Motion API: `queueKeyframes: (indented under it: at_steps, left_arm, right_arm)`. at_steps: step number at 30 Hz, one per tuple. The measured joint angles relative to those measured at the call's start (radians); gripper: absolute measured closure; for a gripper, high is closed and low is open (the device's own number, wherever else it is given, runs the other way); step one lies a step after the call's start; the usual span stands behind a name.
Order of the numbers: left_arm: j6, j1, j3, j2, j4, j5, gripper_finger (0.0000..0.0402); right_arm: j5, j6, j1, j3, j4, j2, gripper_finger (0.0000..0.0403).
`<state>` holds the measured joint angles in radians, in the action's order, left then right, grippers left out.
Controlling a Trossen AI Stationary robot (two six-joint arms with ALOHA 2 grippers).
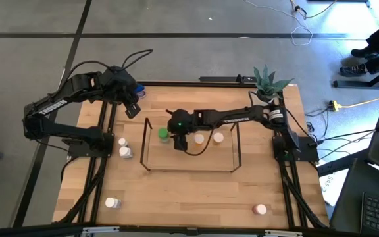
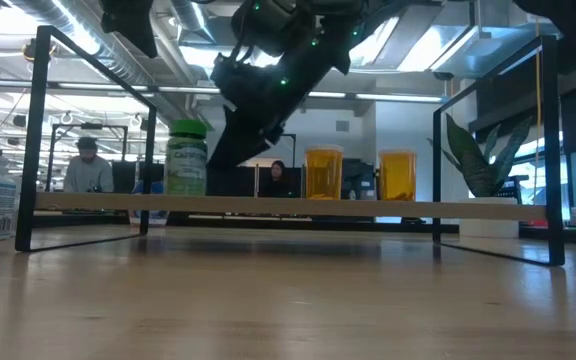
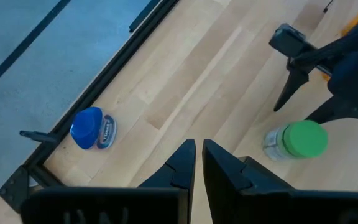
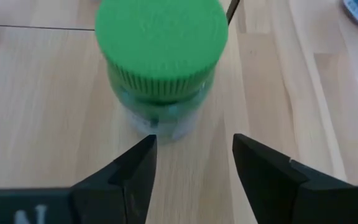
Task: Pick and place medicine bottles onto shelf by color
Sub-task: Adjust the pill bottles on the shelf, then put the blue pill bottle on the shelf
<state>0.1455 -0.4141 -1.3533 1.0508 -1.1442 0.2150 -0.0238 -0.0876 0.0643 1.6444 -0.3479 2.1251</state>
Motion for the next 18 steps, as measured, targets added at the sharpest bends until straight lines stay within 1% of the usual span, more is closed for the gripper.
queueKeyframes:
  at_steps: [6,10,14,18]
  left_arm:
    - [0.000,0.000,0.000,0.000,0.000,0.000,0.0376]
    - [0.009,0.000,0.000,0.000,-0.001,0.000,0.0376]
    - [0.035,-0.008,0.000,0.000,-0.001,0.000,0.0376]
    - [0.035,-0.042,0.000,0.003,0.000,0.000,0.0376]
  right_arm:
    - [0.037,-0.001,0.000,0.000,0.042,0.009,0.0189]
    - [0.021,-0.004,0.000,0.000,0.024,0.001,0.0189]
    - [0.018,-0.021,0.000,0.015,0.011,-0.035,0.0189]
    - [0.018,-0.025,0.001,0.029,-0.020,-0.079,0.0189]
